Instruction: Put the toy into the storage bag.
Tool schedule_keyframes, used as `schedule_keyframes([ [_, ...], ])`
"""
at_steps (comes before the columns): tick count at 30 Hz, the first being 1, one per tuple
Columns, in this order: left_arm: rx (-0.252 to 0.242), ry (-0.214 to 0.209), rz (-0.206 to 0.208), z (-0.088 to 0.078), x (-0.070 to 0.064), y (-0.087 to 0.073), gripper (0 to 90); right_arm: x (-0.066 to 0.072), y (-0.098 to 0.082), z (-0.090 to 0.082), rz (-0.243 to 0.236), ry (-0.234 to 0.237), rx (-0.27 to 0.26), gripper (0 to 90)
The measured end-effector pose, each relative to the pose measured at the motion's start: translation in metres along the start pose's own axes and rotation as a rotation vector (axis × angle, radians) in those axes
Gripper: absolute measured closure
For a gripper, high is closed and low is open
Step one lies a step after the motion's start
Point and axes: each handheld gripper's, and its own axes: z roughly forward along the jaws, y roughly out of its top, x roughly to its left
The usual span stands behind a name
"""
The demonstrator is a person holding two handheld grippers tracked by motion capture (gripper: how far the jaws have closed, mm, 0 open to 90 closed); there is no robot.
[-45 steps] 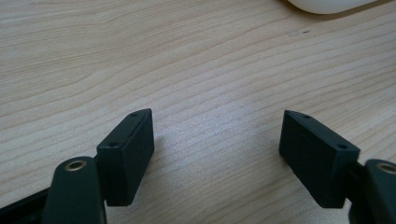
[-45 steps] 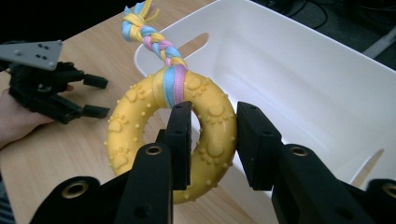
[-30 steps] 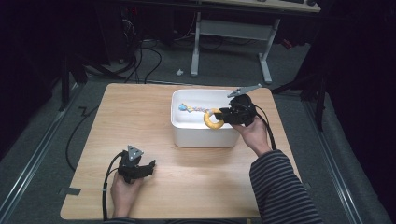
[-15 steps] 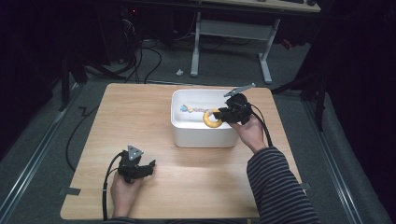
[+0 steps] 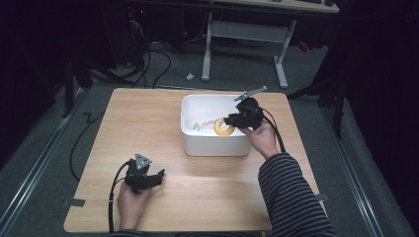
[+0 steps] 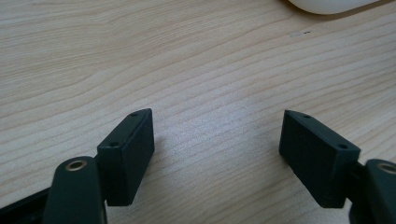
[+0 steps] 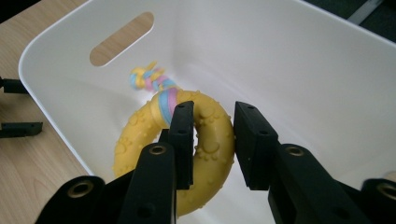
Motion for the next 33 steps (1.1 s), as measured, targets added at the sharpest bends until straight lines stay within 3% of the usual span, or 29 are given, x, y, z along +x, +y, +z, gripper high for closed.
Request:
schedule_keyframes([
  [6, -0.001, 0.000, -0.001, 0.000, 0.000, 0.000, 26.7, 0.001, -0.003, 0.008, -0.036, -0.012, 0.039, 71.0],
  [14, -0.001, 0.000, 0.000, 0.000, 0.000, 0.000, 26.6, 0.000, -0.005, 0.010, -0.014, -0.004, 0.063, 69.9],
  [15, -0.001, 0.000, 0.000, 0.000, 0.000, 0.000, 26.6, -0.003, -0.005, 0.011, 0.017, 0.011, 0.073, 61.5],
  [18, -0.001, 0.000, 0.000, 0.000, 0.000, 0.000, 26.5, -0.004, -0.006, 0.010, 0.029, 0.002, 0.073, 55.5],
  [25, 0.001, -0.001, 0.001, 0.000, 0.000, 0.000, 26.3, -0.006, -0.016, -0.014, 0.032, -0.037, -0.001, 50.0],
  [27, -0.001, 0.000, 0.001, 0.000, 0.000, 0.000, 26.3, -0.008, -0.024, -0.029, 0.059, -0.041, -0.059, 48.5],
  [33, -0.001, 0.000, 0.000, 0.000, 0.000, 0.000, 26.3, -0.012, -0.039, -0.056, 0.095, -0.035, -0.133, 47.7],
])
